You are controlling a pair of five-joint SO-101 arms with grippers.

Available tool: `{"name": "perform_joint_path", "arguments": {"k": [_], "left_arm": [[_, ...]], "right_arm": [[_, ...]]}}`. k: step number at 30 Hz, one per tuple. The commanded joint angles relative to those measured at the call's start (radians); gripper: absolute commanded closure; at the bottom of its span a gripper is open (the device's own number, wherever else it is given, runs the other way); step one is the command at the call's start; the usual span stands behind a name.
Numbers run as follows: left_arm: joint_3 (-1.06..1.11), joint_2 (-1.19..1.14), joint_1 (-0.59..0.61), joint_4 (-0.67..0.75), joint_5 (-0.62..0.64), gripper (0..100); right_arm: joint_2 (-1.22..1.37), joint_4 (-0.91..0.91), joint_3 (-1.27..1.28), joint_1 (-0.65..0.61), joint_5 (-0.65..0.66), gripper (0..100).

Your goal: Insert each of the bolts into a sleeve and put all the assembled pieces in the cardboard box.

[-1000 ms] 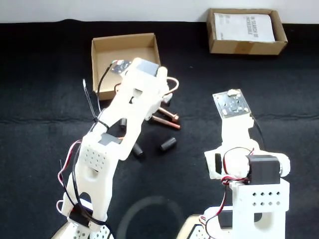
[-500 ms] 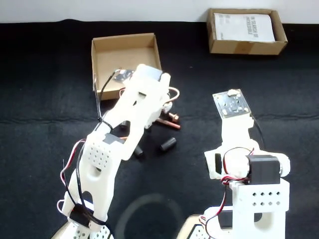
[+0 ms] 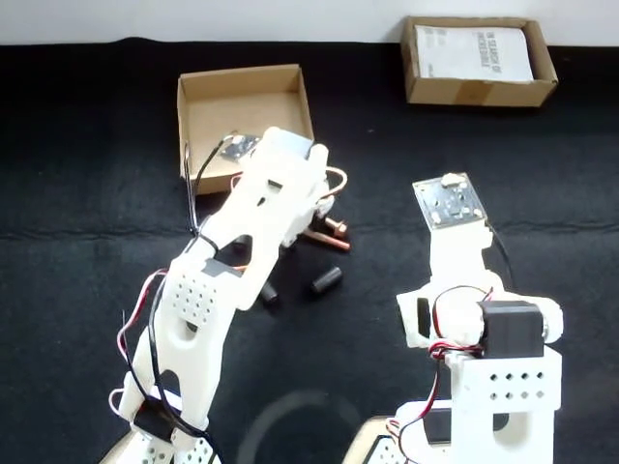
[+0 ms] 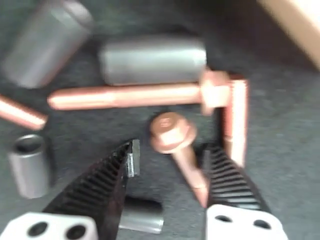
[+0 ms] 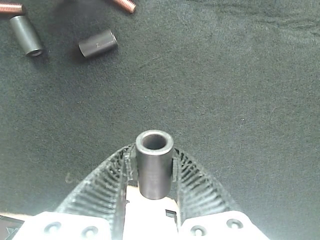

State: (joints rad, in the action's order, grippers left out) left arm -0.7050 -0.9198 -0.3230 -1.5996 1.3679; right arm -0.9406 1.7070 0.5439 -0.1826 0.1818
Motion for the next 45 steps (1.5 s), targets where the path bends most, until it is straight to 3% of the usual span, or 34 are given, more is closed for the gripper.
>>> {"name": "perform_joint_path", "arguments": {"k": [1, 10, 17, 23, 31, 39, 45], "left_arm": [[-0.001, -0.008, 0.013, 0.002, 0.008, 99], [-0.005, -0.002, 0.013, 0.009, 0.002, 99], [-0.031, -0.002, 0.015, 0.002, -0.009, 99], [-0.035, -0.005, 0.035, 0.002, -0.160, 99], [-0.035, -0.001, 0.048, -0.002, -0.511, 99], [-0.156, 0.001, 0.038, -0.129, -0.813, 99], [-0.278, 0.004, 0.041, -0.155, -0.934, 99]], "right_arm": [[0.010, -0.012, -0.002, 0.010, 0.005, 99.1], [0.010, -0.022, -0.001, 0.010, 0.008, 99.1], [0.008, -0.189, 0.127, 0.010, 0.008, 99.1], [0.005, -0.420, 0.318, 0.004, 0.011, 99.1], [0.001, -0.679, 0.499, 0.004, 0.003, 99.1], [0.001, -0.903, 0.657, 0.001, 0.002, 99.1], [0.001, -1.118, 0.782, -0.113, -0.032, 99.1]]}}
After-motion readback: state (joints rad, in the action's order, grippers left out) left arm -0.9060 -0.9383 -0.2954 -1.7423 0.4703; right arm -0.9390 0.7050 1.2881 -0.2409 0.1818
